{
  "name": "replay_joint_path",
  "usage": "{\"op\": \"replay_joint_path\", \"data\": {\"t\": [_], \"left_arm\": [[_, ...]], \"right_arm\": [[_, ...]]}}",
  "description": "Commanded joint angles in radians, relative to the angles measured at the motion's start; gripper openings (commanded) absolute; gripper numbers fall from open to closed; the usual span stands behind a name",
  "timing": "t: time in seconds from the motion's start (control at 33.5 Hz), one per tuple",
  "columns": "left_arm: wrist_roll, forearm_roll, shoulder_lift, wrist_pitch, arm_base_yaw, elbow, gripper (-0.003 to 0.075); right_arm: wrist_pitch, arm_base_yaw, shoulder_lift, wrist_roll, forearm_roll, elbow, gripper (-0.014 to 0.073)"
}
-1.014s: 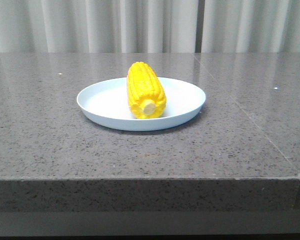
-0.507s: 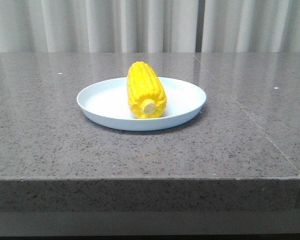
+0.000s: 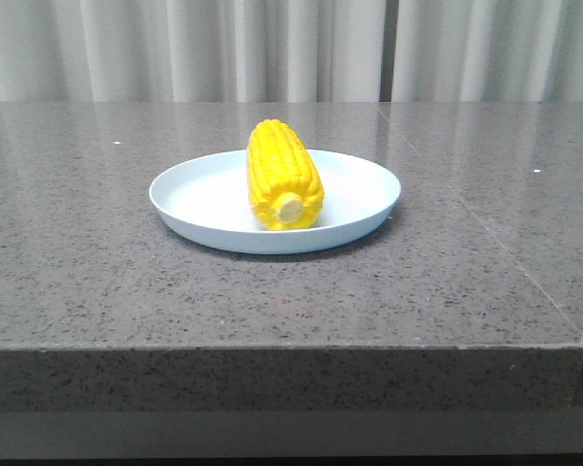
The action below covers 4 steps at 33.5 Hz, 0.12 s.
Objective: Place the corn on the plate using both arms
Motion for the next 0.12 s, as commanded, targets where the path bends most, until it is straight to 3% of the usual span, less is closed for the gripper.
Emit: {"op": "replay_joint_path", "data": {"t": [0.0, 0.09], "left_arm": [[0.002, -0.008, -0.018, -0.080, -0.001, 0.024, -0.0020], [0.002, -0.008, -0.018, -0.080, -0.001, 0.024, -0.0020]], "right_arm": [[-0.077, -0.005, -0.017, -0.013, 0.003, -0.021, -0.0071], [-0.077, -0.005, -0.017, -0.013, 0.003, -0.021, -0.0071]]}}
